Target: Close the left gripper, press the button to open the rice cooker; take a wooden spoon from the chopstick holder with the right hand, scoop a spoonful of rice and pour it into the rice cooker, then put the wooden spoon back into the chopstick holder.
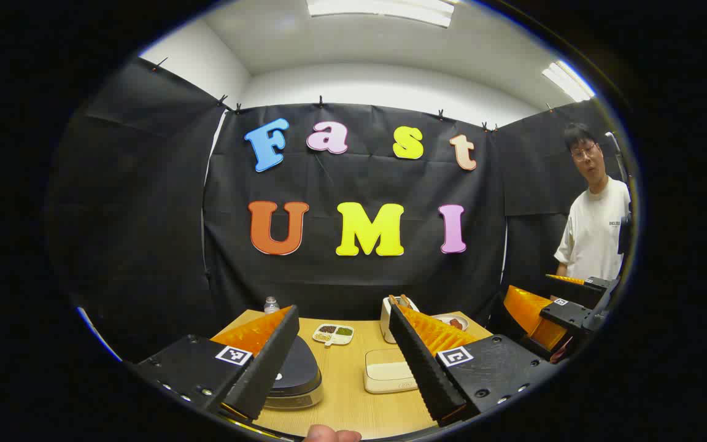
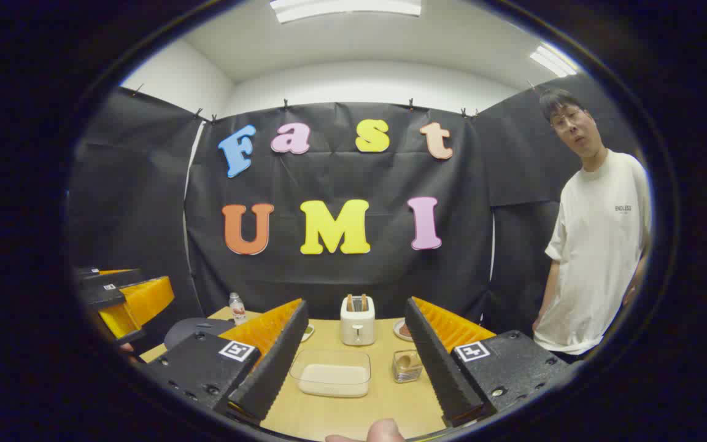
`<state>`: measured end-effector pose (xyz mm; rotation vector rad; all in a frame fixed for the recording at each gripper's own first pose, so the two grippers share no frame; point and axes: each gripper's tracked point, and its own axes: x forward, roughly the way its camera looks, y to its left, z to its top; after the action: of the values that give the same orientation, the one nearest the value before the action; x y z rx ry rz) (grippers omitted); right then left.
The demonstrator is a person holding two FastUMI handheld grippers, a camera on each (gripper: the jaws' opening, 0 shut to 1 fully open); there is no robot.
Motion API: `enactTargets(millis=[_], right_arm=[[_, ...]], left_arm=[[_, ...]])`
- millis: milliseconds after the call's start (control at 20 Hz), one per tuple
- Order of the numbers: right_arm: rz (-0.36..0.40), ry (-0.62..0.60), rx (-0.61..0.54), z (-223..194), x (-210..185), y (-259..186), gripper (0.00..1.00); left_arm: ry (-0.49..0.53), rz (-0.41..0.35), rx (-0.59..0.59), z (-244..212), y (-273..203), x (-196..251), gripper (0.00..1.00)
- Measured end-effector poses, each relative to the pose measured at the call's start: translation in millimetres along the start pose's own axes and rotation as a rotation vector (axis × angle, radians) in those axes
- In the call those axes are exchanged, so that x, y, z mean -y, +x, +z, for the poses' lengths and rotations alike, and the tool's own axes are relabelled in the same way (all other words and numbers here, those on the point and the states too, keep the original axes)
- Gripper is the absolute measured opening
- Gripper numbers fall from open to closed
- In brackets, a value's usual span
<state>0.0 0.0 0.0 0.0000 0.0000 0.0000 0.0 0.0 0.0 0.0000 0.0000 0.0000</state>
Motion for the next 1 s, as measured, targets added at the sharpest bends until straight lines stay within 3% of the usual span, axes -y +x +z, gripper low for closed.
enactTargets(millis=[1000], right_arm=[[0.012, 0.031, -0.012, -2.1, -10.0, 27.9, 1.00]], left_arm=[[0.004, 0.062, 0.036, 5.9, 12.9, -25.2, 0.94]])
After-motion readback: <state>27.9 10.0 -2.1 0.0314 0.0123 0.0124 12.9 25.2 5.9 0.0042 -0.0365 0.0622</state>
